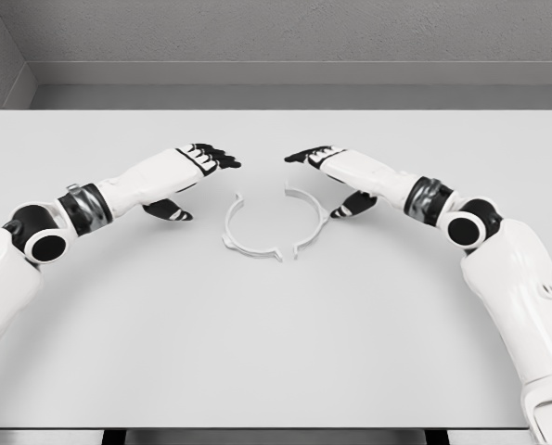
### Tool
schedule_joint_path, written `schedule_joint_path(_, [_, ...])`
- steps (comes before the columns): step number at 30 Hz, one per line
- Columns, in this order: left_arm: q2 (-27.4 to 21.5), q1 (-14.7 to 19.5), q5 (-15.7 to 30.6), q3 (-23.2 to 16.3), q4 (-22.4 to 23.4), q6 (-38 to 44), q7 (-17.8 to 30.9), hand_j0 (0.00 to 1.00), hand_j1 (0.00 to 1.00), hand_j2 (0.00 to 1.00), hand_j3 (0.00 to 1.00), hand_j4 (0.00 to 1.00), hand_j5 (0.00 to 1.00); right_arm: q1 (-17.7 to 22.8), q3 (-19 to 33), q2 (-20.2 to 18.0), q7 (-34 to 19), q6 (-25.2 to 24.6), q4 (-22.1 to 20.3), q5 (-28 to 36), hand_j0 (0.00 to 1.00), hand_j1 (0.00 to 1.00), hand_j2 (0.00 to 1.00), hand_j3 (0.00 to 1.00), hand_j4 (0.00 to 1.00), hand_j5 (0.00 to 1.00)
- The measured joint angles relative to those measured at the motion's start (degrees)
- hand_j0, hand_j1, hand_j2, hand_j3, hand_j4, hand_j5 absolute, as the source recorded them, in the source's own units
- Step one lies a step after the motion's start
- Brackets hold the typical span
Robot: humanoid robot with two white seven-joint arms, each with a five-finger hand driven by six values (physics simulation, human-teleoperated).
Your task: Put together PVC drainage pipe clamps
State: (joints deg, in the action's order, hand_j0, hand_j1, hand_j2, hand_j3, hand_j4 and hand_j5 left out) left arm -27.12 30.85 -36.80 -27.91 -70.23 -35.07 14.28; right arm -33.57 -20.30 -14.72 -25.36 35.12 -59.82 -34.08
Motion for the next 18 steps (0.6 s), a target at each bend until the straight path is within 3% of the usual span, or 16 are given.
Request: schedule_joint_path(18, [-3.47, 0.09, 0.44, 0.92, -0.09, 0.00, -0.36, 1.00, 1.00, 1.00, 1.00, 1.00, 1.00, 0.18, -0.92, 2.28, -0.12, 0.00, -0.57, -0.77, 1.00, 1.00, 1.00, 1.00, 1.00, 1.00])
